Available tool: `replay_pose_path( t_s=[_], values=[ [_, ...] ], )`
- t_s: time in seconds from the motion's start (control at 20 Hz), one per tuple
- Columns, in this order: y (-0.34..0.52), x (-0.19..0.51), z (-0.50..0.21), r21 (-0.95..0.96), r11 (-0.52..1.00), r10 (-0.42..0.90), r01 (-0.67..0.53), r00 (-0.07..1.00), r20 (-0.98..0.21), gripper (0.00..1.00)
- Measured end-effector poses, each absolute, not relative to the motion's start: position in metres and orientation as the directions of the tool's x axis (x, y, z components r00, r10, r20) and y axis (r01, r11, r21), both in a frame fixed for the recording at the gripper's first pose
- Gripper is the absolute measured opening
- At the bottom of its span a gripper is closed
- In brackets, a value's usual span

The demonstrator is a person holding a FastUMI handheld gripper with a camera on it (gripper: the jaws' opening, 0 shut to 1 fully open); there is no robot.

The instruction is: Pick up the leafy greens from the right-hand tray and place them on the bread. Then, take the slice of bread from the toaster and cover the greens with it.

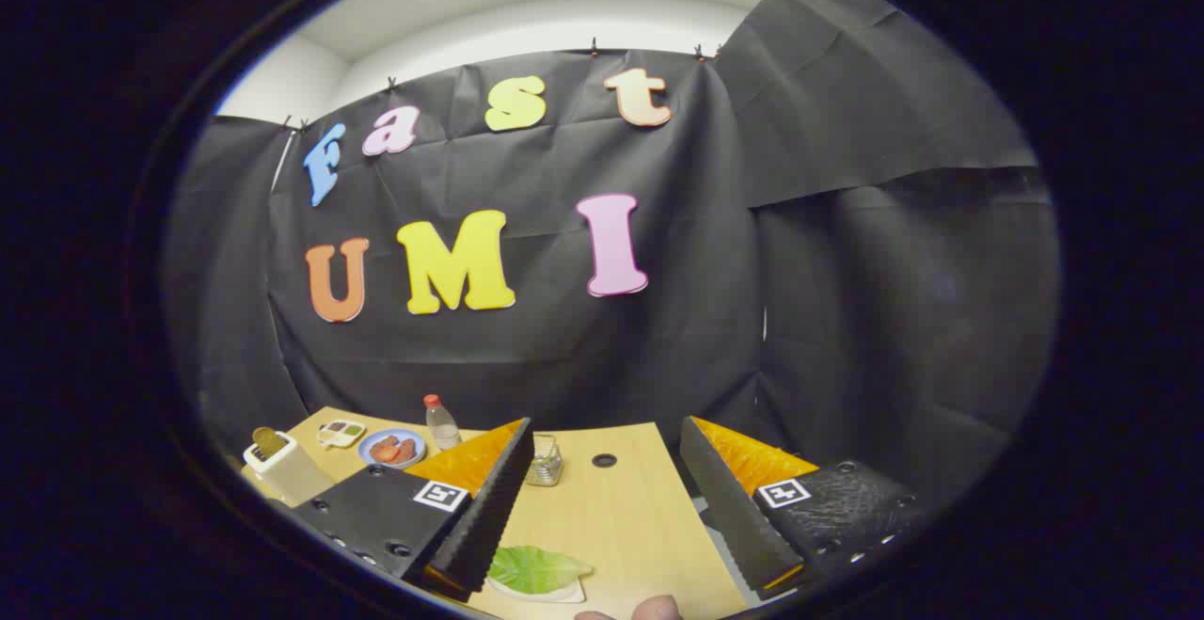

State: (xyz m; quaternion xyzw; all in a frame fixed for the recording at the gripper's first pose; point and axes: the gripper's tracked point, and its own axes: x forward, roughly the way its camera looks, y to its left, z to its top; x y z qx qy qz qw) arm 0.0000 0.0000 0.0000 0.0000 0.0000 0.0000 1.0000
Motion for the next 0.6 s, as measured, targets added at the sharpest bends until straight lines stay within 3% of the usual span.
replay_pose_path(
  t_s=[0.25,0.6],
  values=[
    [0.013,-0.009,0.029,-0.005,0.999,0.035,-0.035,0.999,0.040,0.96],
    [0.021,-0.007,0.002,-0.010,0.993,0.119,-0.119,0.993,0.024,0.96]
  ],
)
